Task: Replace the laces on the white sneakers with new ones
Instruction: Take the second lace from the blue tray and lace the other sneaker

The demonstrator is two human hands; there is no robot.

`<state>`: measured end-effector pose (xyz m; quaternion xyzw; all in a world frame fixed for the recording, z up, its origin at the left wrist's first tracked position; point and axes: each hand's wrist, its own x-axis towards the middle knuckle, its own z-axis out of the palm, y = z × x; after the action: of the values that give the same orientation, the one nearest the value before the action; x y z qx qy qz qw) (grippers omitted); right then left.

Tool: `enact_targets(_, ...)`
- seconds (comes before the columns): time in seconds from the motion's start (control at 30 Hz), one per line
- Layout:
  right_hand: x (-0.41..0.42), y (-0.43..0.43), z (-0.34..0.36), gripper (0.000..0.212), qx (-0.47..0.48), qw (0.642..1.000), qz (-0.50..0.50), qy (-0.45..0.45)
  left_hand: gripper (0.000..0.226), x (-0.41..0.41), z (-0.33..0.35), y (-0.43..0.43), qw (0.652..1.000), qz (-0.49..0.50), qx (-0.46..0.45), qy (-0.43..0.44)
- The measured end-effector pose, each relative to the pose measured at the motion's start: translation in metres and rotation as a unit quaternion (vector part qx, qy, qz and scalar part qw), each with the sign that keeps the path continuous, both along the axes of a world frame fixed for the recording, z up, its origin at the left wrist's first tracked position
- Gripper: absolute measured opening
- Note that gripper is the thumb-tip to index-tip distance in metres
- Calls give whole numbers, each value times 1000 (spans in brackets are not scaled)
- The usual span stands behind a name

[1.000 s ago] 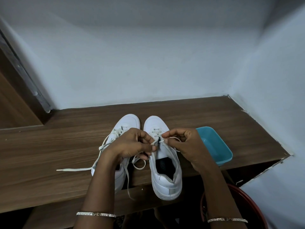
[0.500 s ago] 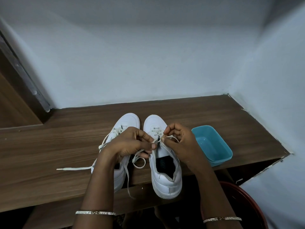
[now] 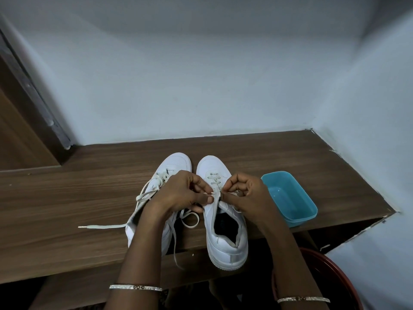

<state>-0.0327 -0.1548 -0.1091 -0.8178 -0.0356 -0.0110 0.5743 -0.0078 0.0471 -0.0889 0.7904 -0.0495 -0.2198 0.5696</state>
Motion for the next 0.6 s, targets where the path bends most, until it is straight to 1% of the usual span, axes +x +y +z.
enact_targets(0.1,-1,2,1,15,-14,1000,3,-14,17,0,0,-3,999,3,32,-41)
enact_targets(0.2,-1,2,2,14,-12,1000,8,-14,15,1,0,-4,993,8,62,-104)
enact_targets(0.27,-1,0,1,13,-9,1000,12,-17,11,1,-1,-5,987,4,67,-143)
enact_targets(0.43,0,-3,1,16,-19,999,15,-28,12,2,-2,-2,966,-10,98,-241)
enact_targets(0.5,0,-4,2,23,-10,1000,14,-23,11,3,-2,2,962,1,83,-259)
enact_targets(0.53,0,-5,2,27,-4,1000,10,-19,9,3,-2,4,967,7,58,-250)
enact_targets(0.6,0,-7,3,32,0,1000,-5,-23,7,4,1,6,975,29,-30,-217)
